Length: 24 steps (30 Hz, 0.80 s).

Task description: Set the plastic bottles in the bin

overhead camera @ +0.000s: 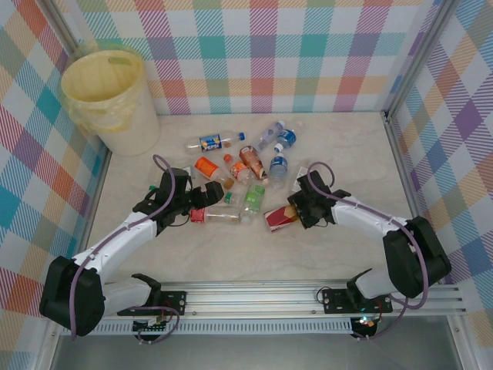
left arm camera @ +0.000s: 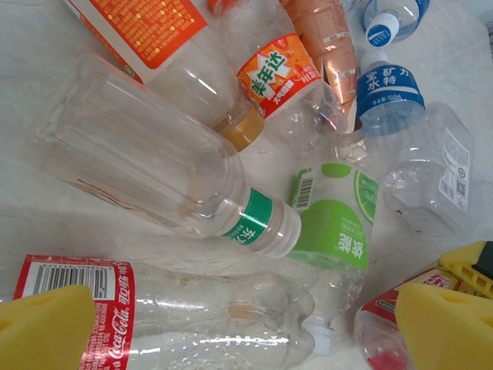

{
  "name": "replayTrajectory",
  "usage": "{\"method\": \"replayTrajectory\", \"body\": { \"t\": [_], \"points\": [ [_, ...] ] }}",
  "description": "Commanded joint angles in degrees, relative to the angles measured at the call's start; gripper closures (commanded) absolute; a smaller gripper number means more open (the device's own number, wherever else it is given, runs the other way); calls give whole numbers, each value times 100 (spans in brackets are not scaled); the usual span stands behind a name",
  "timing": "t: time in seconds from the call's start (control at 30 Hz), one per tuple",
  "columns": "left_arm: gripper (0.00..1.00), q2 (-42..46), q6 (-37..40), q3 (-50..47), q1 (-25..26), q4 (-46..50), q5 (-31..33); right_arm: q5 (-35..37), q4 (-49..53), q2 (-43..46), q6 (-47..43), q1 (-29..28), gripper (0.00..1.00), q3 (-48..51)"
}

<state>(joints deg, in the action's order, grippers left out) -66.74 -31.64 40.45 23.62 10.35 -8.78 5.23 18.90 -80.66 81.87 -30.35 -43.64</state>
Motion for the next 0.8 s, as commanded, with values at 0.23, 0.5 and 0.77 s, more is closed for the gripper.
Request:
{"method": "replayTrajectory", "body": {
  "t": [0.23,0.5,0.77],
  "points": [
    [0,-186,633,509,81,-476,-1156,285,-1052,576,-1838,-270,47,-707],
    [0,-291,1729,1232,133,82,-2474,128,-1831,373,-2797,-305,49,-1387],
    [0,-920,2675,2163,312,842,-2923,-807,-1993,-143,-3149,-345,49,-2210]
  ]
}}
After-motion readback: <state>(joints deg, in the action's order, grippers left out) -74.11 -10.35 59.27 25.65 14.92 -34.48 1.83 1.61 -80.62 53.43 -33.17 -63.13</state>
